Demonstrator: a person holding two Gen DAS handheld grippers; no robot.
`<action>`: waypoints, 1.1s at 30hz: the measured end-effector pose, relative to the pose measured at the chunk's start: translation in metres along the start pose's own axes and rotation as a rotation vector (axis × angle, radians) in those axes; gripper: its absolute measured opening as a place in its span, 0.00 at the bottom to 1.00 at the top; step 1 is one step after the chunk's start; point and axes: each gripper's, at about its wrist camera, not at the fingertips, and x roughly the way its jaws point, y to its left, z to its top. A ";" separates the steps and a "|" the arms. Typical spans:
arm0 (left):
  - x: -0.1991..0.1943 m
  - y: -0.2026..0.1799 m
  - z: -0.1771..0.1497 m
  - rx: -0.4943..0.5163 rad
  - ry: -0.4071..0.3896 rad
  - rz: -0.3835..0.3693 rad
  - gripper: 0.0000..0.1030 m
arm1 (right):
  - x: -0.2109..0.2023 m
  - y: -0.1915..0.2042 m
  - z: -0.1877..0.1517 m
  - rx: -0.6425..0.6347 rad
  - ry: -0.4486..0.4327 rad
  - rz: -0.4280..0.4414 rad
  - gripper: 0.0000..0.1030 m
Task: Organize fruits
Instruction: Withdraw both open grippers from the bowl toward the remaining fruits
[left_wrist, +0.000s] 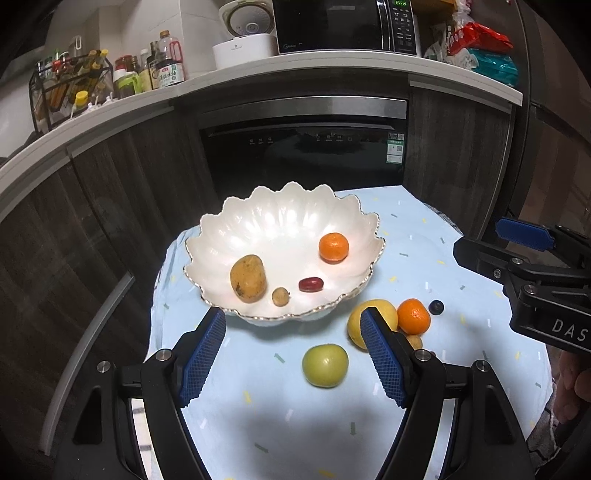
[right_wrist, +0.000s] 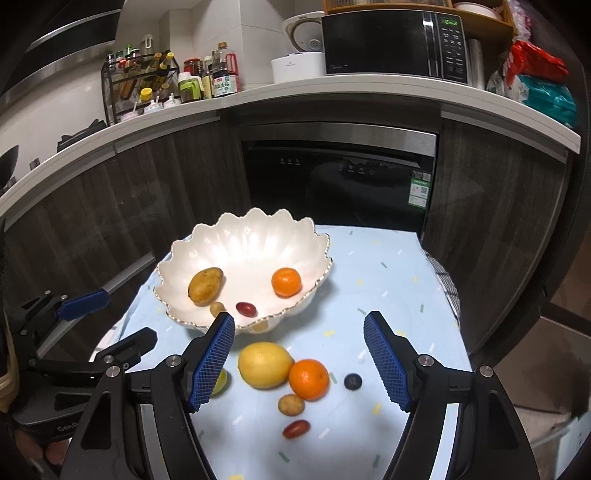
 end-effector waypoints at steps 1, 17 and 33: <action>-0.001 -0.001 -0.002 0.000 0.000 0.000 0.73 | -0.001 0.000 -0.002 0.001 0.001 -0.002 0.71; 0.001 -0.004 -0.027 -0.027 0.018 0.025 0.73 | -0.001 -0.004 -0.036 0.037 0.048 -0.023 0.71; 0.010 -0.008 -0.039 -0.020 0.034 0.016 0.74 | 0.005 -0.006 -0.055 0.041 0.063 -0.045 0.71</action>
